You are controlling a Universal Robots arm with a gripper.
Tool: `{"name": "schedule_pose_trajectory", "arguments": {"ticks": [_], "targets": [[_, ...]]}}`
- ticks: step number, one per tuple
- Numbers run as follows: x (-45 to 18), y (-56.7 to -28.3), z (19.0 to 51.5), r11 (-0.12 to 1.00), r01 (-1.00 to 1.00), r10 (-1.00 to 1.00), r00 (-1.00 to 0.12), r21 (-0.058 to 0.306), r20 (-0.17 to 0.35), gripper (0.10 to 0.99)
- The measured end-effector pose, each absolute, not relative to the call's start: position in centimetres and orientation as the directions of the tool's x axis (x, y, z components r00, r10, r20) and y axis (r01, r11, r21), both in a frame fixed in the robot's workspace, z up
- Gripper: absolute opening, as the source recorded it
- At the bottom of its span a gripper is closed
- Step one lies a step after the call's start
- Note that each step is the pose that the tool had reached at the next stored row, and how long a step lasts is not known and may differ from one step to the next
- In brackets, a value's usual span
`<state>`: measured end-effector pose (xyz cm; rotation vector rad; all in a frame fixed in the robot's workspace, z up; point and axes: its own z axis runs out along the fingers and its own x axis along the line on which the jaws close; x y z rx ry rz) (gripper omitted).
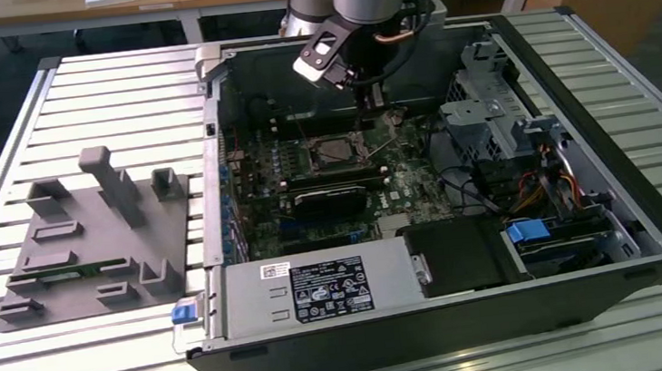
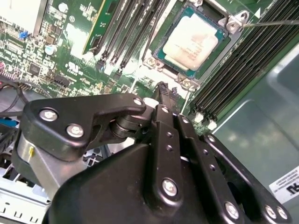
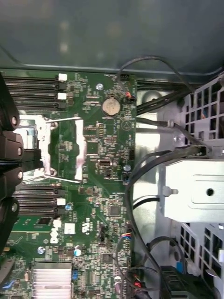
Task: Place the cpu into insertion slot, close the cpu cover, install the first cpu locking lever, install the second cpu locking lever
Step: 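Close the cpu cover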
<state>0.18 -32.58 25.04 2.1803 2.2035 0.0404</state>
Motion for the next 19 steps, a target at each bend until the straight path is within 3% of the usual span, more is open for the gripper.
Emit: {"name": "schedule_pose_trajectory", "arguments": {"ticks": [19], "targets": [[2.1,-32.6,25.3,0.011,0.999,1.000,-0.010,0.047,-0.011,0.106]]}}
